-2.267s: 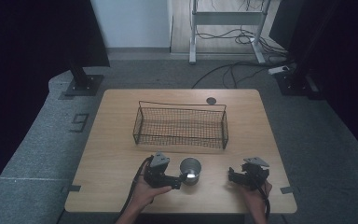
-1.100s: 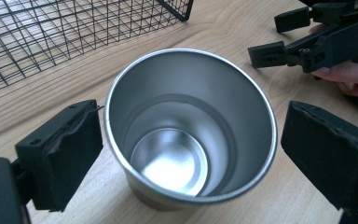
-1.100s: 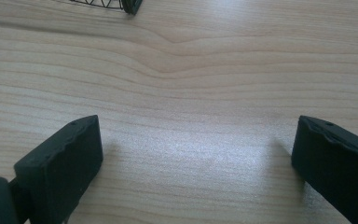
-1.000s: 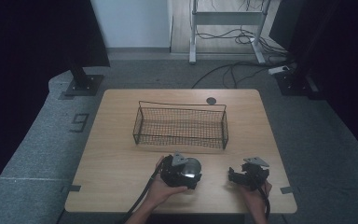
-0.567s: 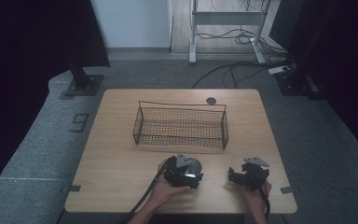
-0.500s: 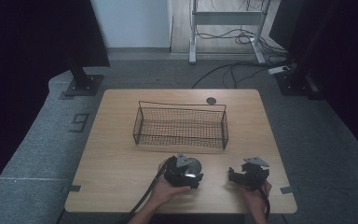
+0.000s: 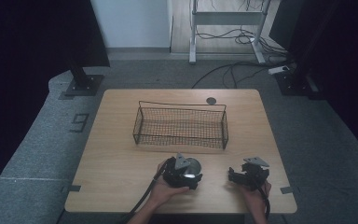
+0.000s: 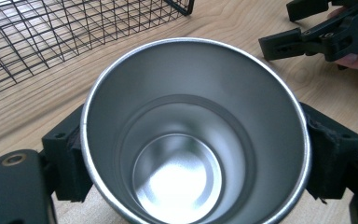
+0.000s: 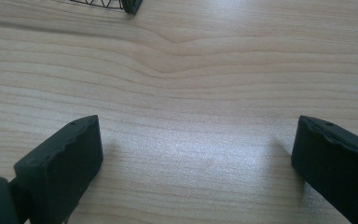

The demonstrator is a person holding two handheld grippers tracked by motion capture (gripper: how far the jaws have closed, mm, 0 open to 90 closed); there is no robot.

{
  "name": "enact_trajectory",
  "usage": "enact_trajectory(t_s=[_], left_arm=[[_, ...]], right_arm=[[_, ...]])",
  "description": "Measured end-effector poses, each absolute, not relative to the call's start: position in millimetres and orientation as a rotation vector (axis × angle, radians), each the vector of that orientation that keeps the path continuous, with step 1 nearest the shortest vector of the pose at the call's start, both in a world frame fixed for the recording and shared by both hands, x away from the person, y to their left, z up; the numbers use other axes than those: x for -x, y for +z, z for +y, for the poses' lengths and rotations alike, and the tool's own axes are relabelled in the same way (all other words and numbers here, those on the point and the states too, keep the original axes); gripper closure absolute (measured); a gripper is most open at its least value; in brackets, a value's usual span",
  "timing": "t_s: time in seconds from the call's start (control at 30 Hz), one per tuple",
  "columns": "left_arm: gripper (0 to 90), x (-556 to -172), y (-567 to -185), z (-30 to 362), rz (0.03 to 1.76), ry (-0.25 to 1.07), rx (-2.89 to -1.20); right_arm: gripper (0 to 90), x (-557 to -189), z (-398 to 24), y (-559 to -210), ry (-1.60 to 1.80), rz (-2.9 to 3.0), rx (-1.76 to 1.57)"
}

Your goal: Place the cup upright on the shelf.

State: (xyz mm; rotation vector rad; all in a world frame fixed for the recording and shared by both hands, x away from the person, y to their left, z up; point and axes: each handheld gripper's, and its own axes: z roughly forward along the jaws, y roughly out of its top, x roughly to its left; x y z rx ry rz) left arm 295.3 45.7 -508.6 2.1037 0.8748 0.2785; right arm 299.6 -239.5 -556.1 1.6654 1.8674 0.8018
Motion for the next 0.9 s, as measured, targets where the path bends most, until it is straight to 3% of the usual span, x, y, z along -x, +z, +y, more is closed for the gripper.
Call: enact_trajectory(t_s=[0.9], left_arm=[[14.9,-300.9,-482.2,75.3,0.891,0.306,-2.044]], right_arm=[[1.9,-299.6,-239.5,-556.1,0.802,1.867,-1.665]])
